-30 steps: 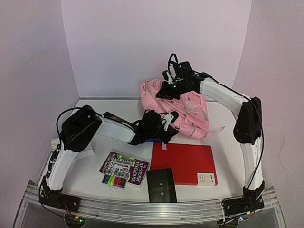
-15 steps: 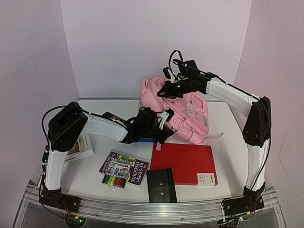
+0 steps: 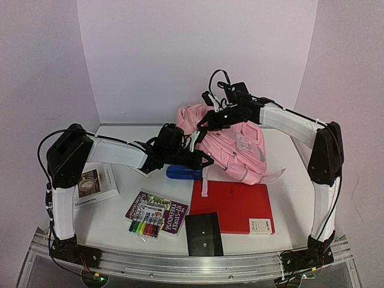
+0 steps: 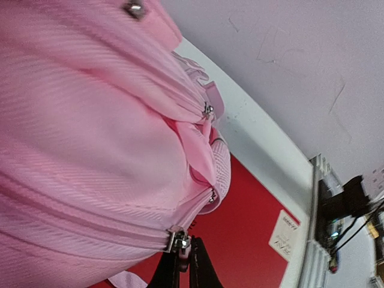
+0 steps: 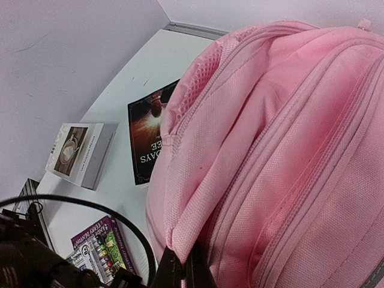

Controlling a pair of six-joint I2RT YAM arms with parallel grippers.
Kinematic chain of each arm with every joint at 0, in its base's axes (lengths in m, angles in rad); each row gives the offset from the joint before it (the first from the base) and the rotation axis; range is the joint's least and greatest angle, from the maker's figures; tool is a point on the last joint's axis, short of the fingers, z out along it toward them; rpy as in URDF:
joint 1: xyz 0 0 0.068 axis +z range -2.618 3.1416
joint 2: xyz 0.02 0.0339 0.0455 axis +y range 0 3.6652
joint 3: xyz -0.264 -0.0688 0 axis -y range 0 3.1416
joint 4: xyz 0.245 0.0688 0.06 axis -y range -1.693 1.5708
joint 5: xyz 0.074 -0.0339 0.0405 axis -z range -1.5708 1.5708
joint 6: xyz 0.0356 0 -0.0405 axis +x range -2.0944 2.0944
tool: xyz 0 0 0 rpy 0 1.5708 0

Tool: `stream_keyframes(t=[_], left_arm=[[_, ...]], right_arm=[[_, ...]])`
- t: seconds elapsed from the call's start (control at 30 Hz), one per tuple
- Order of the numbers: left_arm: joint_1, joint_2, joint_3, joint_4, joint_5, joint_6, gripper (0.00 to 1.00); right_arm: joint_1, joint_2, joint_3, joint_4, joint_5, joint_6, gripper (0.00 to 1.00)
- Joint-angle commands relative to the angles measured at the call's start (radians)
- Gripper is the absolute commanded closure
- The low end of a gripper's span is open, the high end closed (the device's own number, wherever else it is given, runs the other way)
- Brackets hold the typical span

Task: Pack the student bag
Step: Unzip the student bag at the center of the board.

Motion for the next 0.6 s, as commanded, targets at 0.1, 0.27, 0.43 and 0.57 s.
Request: stream_keyframes(t=[0.1,0.27,0.43,0.57], left_arm=[[0.130,-0.015,0.041,0.219,0.310,-0.405,1.00],[0.182,0.042,0.033,0.431,0.437,-0.659,1.00],[0.213,0.046,-0.008,0.569,0.430,-0.794,1.00],[0.248,0.052,-0.064,0.596,0.391,-0.871,0.97]], right_arm=[[-0.029,-0.058,-0.024,0.019,0.039,-0.130,1.00],[-0.029,-0.070,-0.061,0.018,0.045,-0.211,1.00],[-0.029,-0.090,-0.100,0.019,0.079,-0.261,1.00],[-0.032,-0.113,-0.103,0.021,0.089,-0.276,1.00]])
